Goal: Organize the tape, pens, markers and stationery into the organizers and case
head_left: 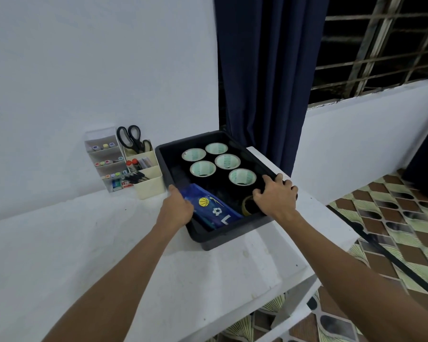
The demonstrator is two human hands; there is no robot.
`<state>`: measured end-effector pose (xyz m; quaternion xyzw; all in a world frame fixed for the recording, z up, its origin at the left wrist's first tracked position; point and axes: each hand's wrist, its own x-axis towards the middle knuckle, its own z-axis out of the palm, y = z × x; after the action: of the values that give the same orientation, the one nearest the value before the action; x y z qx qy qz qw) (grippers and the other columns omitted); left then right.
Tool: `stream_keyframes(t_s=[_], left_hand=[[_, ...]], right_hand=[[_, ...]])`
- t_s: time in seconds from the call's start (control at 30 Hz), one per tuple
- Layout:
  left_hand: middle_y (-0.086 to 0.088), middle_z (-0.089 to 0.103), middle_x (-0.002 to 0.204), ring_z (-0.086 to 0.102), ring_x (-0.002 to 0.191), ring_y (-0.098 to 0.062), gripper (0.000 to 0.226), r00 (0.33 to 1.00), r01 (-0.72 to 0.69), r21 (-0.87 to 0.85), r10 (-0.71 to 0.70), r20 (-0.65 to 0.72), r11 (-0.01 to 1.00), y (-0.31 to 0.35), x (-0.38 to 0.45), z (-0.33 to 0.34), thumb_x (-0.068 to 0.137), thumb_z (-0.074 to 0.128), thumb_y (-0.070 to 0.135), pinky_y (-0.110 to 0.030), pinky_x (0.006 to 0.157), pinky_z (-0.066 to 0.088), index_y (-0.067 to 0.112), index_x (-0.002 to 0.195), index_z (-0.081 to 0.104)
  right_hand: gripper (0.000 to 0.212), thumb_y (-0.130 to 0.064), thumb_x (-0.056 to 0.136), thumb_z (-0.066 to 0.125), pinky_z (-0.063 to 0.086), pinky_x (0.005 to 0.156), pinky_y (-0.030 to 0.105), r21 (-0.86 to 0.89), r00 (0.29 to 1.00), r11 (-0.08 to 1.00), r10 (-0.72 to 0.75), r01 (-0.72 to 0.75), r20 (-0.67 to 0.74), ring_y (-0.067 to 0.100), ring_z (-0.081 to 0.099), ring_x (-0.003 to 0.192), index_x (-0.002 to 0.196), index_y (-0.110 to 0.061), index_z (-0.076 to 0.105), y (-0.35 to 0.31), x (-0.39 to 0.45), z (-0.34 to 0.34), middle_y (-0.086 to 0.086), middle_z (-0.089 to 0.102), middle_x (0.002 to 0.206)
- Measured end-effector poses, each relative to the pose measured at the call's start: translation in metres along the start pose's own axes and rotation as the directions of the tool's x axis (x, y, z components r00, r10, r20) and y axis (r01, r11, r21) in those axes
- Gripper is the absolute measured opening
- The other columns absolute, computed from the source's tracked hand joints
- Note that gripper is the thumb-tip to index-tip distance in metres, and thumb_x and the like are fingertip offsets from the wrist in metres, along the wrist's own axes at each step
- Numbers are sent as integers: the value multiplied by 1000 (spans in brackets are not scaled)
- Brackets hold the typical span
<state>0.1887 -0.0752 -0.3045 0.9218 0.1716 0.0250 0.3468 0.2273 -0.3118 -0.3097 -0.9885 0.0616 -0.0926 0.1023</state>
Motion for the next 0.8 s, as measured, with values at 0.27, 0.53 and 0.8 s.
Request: stream_keyframes(t_s=[0.27, 0.53, 0.8], left_hand=[[-24, 51, 134, 53, 118, -39, 53, 1000, 20, 33, -20, 5, 999, -3, 3, 0, 96, 43, 14, -40, 92, 45, 1, 144, 23], [-22, 57, 124, 60, 104, -39, 46, 1000, 18, 30, -19, 13, 999, -7, 7, -6, 94, 47, 22, -45, 84, 55, 7, 136, 34], [-17, 63, 115, 60, 99, -33, 40, 984, -89, 108, 104, -144, 990, 3, 16, -95, 95, 41, 29, -41, 84, 52, 5, 126, 49]], right_hand=[[51, -42, 86, 43, 33, 96, 49, 5, 1000, 1000, 2, -2, -11, 41, 47, 111, 131, -19, 51, -4, -3, 1, 18, 49, 128], [48, -39, 87, 43, 23, 108, 55, 12, 996, 998, -61, 62, -57, 42, 36, 127, 127, -15, 53, -7, 0, 5, 20, 42, 139], [51, -33, 89, 48, 28, 108, 50, 157, 893, 879, -443, 451, -85, 38, 35, 131, 135, -11, 47, -107, 10, -23, 19, 38, 145]])
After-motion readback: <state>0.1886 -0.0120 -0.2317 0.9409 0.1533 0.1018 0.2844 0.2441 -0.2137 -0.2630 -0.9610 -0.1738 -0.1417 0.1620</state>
